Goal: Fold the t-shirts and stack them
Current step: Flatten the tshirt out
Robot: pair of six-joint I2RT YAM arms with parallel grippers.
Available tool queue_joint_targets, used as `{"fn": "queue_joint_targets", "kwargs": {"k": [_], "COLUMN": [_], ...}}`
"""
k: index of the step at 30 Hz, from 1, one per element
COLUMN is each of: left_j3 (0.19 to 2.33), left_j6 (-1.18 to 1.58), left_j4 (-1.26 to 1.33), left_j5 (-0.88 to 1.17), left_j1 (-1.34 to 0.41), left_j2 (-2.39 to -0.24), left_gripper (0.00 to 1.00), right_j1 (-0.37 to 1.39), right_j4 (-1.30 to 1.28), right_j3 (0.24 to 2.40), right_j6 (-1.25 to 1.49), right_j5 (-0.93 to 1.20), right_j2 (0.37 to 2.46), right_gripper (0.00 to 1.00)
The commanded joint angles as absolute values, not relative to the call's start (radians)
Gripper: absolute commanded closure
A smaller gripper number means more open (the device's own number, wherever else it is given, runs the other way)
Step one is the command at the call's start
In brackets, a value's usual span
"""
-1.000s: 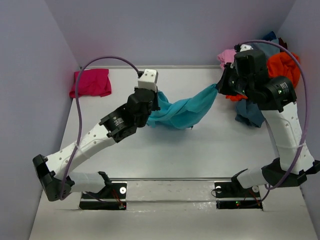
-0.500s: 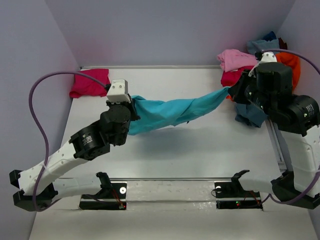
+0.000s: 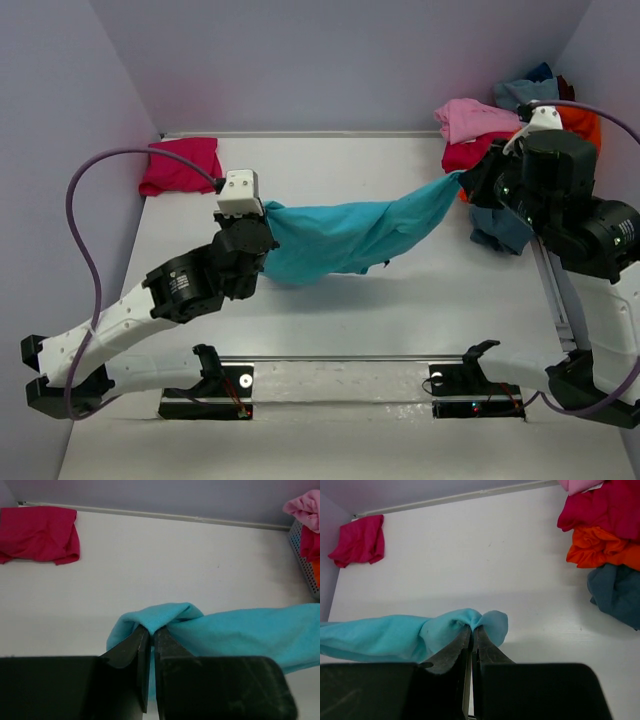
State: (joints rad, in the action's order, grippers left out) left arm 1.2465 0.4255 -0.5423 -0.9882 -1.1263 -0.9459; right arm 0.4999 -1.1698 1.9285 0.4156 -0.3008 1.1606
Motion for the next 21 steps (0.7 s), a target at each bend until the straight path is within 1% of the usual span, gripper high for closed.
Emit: {"fn": "queue_joint_targets", "kwargs": {"k": [1,3,4,6,7,10,13,16,18,21], "left_j3": [1.226,1.220,1.207,1.194,1.172,1.166,1.177,1.137,1.112,1.089], "left_j6": [0.494,0.523,0.526,0.552,0.548,0.554,0.516,0.387,0.357,0.371], "left_j4": [-0.514,-0.511,-0.500,-0.485,-0.467,-0.465,-0.457,-0.339,-0.324,-0.356], "left_j5": [-1.043,-1.002,-0.985,-0.929,-0.861,-0.792,-0.750,-0.564,-0.328,-0.279], "left_j1": [-1.115,-1.086,-1.060,-1.020,-0.958,-0.835,-0.816,-0.816,-0.816,-0.830], "left_j2": [-0.980,-0.997,-1.006,-1.012,-1.019,-1.060,-1.112,-1.131,-1.169,-1.218], "left_gripper": [0.71,0.63,0.55,0.46,0.38,0.37,0.35,0.34,0.33,0.34], "right_j1": [0.508,0.508,0.508,0.508,0.508,0.508,0.508,0.508,0.508,0.508], "right_j4": [-1.098,-1.091,-1.072,-1.055,-1.052,-1.046,-1.043,-1.025,-1.000,-0.983], "right_j3": [1.948,1.942,1.936,1.928,1.936,1.942,1.942,1.921,1.901,1.891], "right_j6": [0.410,0.414,0.416,0.408,0.402,0.382,0.373,0.367,0.361,0.353], "right_j5": [-0.347,-0.338,-0.336,-0.327,-0.330,-0.325,-0.311,-0.299,-0.292,-0.284], "right_j2": [1.218,1.238,1.246,1.252,1.264,1.290,1.310,1.331,1.353,1.373], "right_gripper": [0.93,0.93,0.93,0.93,0.93,0.93,0.93,0.93,0.93,0.93]}}
